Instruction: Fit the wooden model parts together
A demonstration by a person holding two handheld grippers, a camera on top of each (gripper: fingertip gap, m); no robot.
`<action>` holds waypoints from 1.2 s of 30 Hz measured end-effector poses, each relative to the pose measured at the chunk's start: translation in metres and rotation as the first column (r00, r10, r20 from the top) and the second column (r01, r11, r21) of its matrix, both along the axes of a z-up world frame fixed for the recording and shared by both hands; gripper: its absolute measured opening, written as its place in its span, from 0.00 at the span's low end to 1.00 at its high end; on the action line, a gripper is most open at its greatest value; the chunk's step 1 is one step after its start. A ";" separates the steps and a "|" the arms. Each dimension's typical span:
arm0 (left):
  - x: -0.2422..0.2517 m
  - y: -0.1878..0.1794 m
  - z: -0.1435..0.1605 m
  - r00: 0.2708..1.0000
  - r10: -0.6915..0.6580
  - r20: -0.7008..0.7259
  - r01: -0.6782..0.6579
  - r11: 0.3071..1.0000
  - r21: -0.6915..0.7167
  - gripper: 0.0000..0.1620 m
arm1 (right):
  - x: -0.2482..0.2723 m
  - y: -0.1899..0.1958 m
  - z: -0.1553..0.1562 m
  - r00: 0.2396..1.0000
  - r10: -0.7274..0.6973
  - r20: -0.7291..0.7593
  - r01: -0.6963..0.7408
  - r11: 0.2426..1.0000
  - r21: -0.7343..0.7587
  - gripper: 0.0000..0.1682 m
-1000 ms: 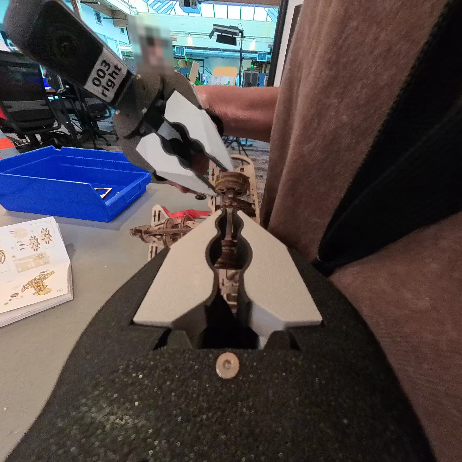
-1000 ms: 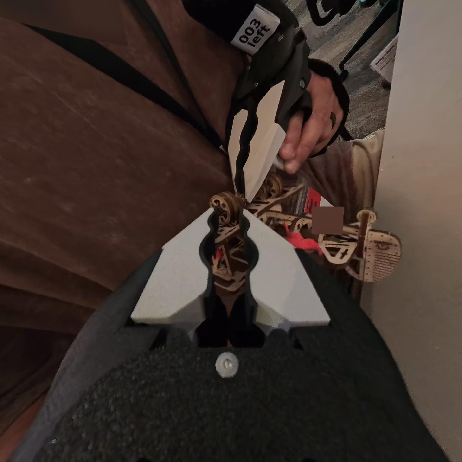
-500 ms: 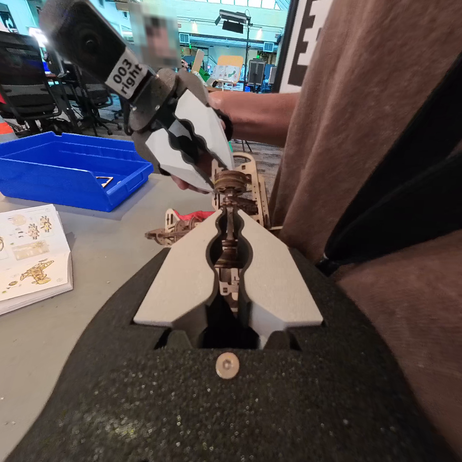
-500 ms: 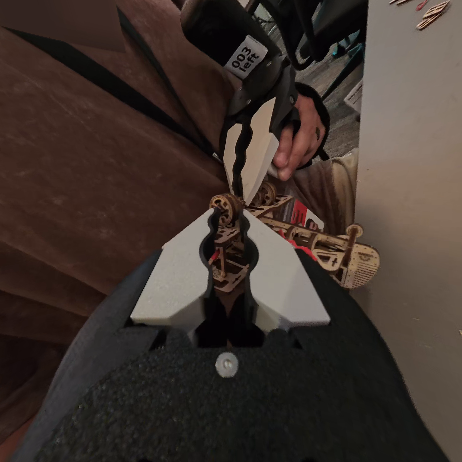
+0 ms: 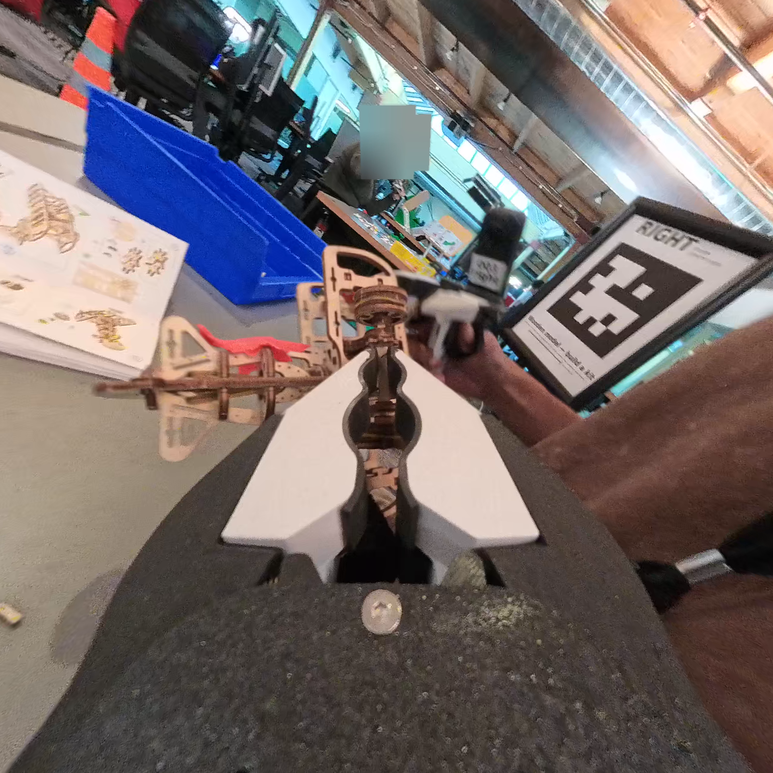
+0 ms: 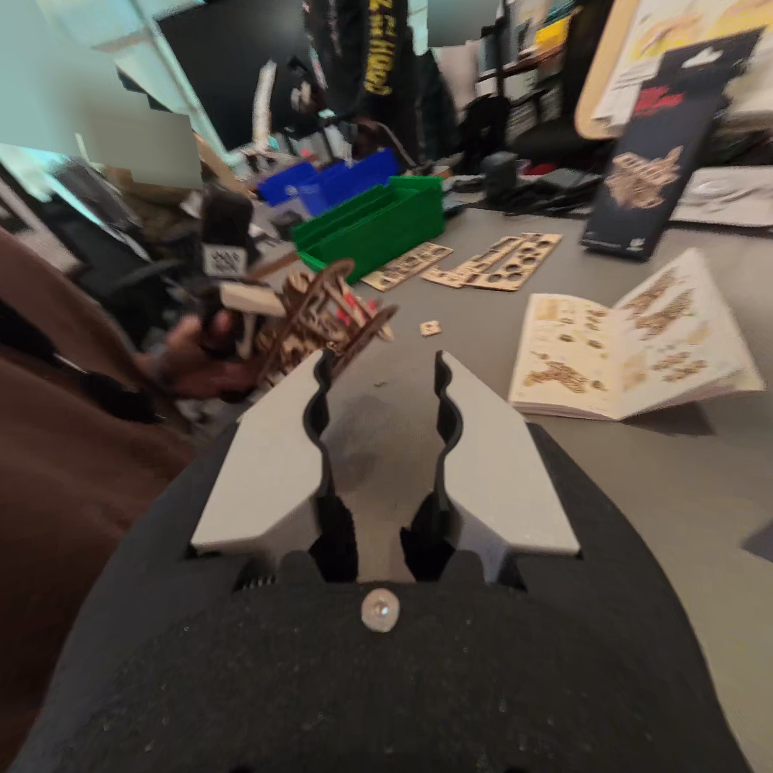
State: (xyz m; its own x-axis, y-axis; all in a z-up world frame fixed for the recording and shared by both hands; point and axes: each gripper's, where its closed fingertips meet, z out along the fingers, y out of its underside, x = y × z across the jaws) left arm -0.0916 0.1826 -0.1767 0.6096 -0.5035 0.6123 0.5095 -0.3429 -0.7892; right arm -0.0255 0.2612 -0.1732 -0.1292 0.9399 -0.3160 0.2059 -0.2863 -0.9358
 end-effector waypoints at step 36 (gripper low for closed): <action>-0.013 0.018 0.025 0.964 -0.050 0.262 0.015 0.991 0.133 0.01 | -0.080 -0.055 -0.006 0.960 0.079 -0.270 -0.202 0.862 -0.465 0.37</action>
